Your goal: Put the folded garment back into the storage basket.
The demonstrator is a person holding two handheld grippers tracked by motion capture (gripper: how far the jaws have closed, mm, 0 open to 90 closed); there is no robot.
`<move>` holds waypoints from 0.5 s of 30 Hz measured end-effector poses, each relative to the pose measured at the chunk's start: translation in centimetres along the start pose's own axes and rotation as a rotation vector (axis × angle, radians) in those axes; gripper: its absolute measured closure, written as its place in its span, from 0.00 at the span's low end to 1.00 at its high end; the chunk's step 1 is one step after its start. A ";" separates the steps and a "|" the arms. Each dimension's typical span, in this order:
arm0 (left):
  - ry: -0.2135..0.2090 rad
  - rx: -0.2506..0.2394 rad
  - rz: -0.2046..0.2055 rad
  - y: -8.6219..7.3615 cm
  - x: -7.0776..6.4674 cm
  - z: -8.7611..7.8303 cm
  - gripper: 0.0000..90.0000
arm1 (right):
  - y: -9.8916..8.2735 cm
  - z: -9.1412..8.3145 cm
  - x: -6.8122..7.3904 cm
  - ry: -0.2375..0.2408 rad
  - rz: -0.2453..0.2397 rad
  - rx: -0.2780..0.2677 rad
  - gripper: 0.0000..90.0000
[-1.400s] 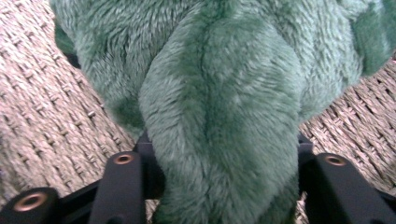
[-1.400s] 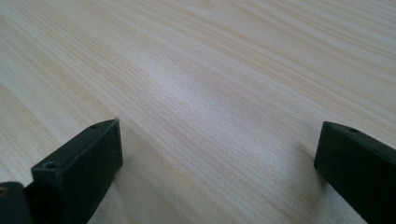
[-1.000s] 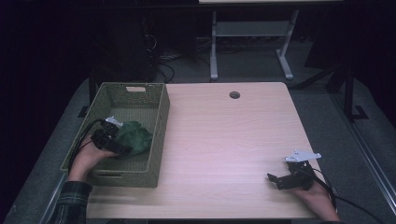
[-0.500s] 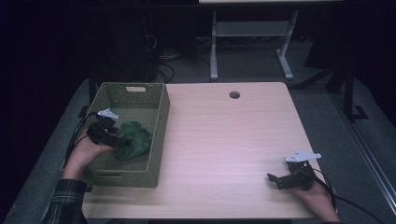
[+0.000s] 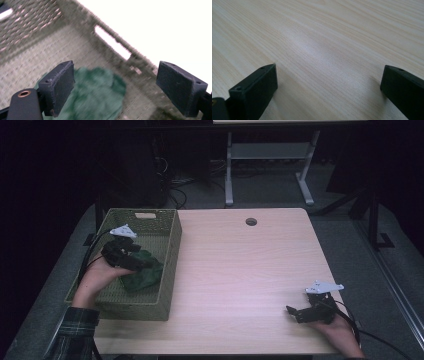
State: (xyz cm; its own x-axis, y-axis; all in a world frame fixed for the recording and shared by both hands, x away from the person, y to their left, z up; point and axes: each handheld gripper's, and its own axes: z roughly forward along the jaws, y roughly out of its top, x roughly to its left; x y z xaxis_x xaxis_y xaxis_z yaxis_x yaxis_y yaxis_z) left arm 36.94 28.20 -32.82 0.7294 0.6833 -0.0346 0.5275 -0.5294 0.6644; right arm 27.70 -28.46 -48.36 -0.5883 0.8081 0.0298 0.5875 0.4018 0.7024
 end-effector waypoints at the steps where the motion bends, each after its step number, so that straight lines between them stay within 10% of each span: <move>1: -0.004 -0.008 0.002 0.3 -0.3 0.0 0.16 | 0.0 0.0 0.0 0.000 0.000 0.000 0.01; 15: -0.070 -0.109 0.017 3.5 -4.7 1.4 0.16 | 0.0 0.0 0.0 0.000 0.001 0.001 0.01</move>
State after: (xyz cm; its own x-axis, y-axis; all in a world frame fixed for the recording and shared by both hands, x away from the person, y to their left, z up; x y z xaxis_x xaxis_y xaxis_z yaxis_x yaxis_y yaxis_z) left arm 35.94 22.42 -31.41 0.7685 0.6358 -0.0717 0.4669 -0.4807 0.7422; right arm 27.68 -28.45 -48.35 -0.5876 0.8086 0.0300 0.5882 0.4014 0.7020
